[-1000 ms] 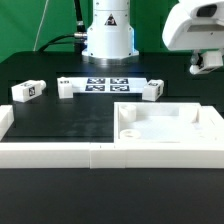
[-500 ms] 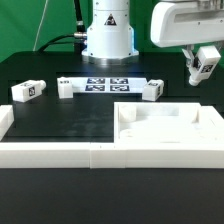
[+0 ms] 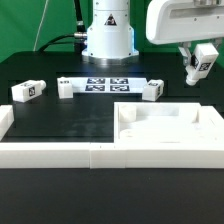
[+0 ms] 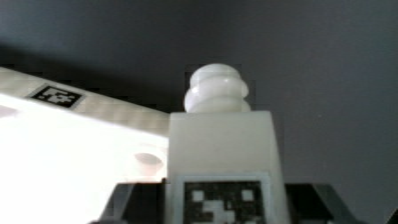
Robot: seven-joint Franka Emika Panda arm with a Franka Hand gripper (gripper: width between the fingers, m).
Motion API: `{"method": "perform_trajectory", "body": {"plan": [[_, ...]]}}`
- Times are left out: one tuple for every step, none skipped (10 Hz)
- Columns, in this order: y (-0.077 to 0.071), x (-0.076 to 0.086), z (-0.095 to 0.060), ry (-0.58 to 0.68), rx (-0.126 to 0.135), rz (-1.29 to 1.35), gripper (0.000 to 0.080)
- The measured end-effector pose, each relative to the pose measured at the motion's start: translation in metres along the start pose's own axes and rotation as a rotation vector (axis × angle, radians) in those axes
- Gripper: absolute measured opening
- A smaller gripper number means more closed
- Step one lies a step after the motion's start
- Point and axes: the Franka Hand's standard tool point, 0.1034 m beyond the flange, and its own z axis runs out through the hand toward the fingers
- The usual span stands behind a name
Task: Assemble one leg
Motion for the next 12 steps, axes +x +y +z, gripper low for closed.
{"method": "perform_trajectory", "body": {"plan": [[0.001, 0.0, 0.0, 0.0, 0.0, -0.006, 0.0285], [0.01, 0.007, -0.001, 0.006, -0.003, -0.033, 0.0285], [0.019, 0.02, -0.007, 0.012, -0.005, -0.037, 0.0285], [0.026, 0.035, -0.01, 0.027, -0.006, -0.052, 0.0285], [0.031, 0.049, -0.01, 0.041, -0.004, -0.057, 0.0285], [0.035, 0.067, -0.009, 0.06, -0.004, -0.058, 0.0285], [0.041, 0.083, -0.008, 0.077, -0.003, -0.065, 0.0285], [0.047, 0.091, -0.008, 0.089, -0.005, -0.075, 0.0285], [0.046, 0.09, -0.007, 0.087, -0.004, -0.074, 0.0285], [0.046, 0.09, -0.006, 0.086, -0.004, -0.075, 0.0285], [0.046, 0.09, -0.006, 0.086, -0.004, -0.075, 0.0285], [0.046, 0.091, -0.006, 0.091, -0.005, -0.076, 0.0285]]}}
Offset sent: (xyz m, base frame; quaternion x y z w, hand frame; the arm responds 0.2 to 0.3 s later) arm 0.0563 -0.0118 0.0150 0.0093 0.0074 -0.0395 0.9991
